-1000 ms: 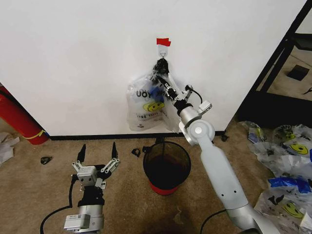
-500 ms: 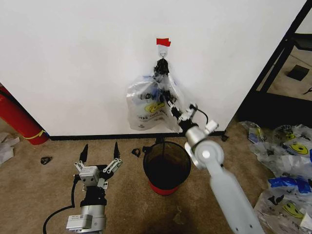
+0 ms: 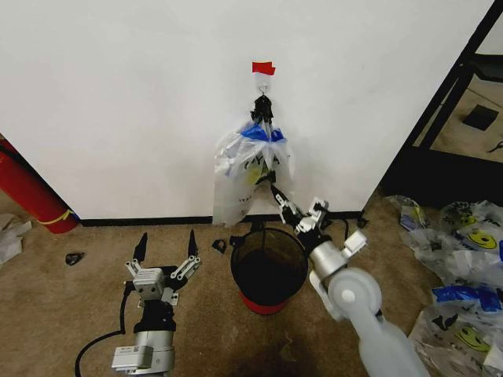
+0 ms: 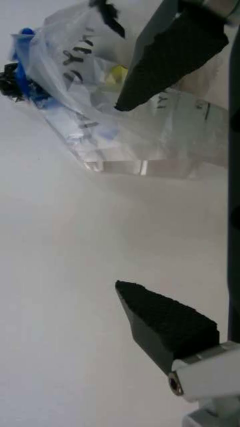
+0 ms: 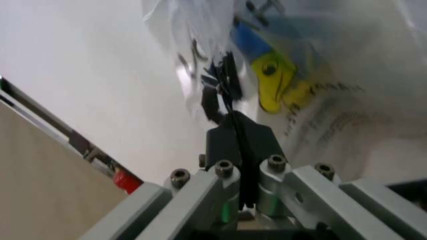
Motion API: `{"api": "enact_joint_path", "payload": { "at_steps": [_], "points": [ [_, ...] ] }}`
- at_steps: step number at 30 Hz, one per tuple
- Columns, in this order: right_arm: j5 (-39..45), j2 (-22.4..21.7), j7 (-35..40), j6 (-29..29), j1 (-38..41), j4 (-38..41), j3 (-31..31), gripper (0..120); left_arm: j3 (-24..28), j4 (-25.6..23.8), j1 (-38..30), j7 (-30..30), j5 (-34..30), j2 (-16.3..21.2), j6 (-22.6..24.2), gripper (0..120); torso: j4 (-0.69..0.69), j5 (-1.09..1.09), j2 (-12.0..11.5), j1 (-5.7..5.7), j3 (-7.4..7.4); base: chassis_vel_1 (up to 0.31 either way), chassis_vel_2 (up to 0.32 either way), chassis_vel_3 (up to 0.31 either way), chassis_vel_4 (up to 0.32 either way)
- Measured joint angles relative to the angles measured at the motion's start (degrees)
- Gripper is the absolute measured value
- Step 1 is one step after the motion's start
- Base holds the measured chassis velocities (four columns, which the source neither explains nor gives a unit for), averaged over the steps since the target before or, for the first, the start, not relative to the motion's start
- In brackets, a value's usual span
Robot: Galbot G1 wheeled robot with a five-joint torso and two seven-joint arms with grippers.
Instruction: Pick up the garbage bag from the wall and place it over the trash bin.
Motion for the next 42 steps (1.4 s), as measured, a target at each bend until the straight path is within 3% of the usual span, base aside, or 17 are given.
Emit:
{"api": "enact_joint_path", "payload": {
  "at_steps": [12,28,37,42],
  "points": [
    [-12.01,-0.12,-3.18,6.44,-13.87,5.98,0.09,0,0.35,0.78,-0.67,-0.01,-1.15,1.05,0.01,100,-0.01,0.0,0.01,0.0,0.0,0.0,0.0,0.0,0.0],
    [-20.58,-0.9,-4.13,13.13,-23.08,7.84,-0.58,0,0.34,0.94,-1.1,-0.04,-2.31,1.65,0.08,100,-0.01,0.0,0.01,0.0,0.0,0.0,0.0,0.0,0.0],
    [-20.95,-1.12,-4.28,13.76,-21.63,8.15,1.3,0,1.03,1.48,-1.46,-0.05,-2.36,1.87,0.28,100,0.0,0.0,0.0,0.01,0.01,0.0,0.0,0.0,0.0],
    [-17.65,-1.25,-3.12,11.96,-18.37,7.22,3.61,0,1.72,2.18,-2.19,0.02,-2.45,4.18,0.78,100,0.0,0.0,0.0,0.01,0.01,0.0,0.0,0.0,0.0]
  ]
}}
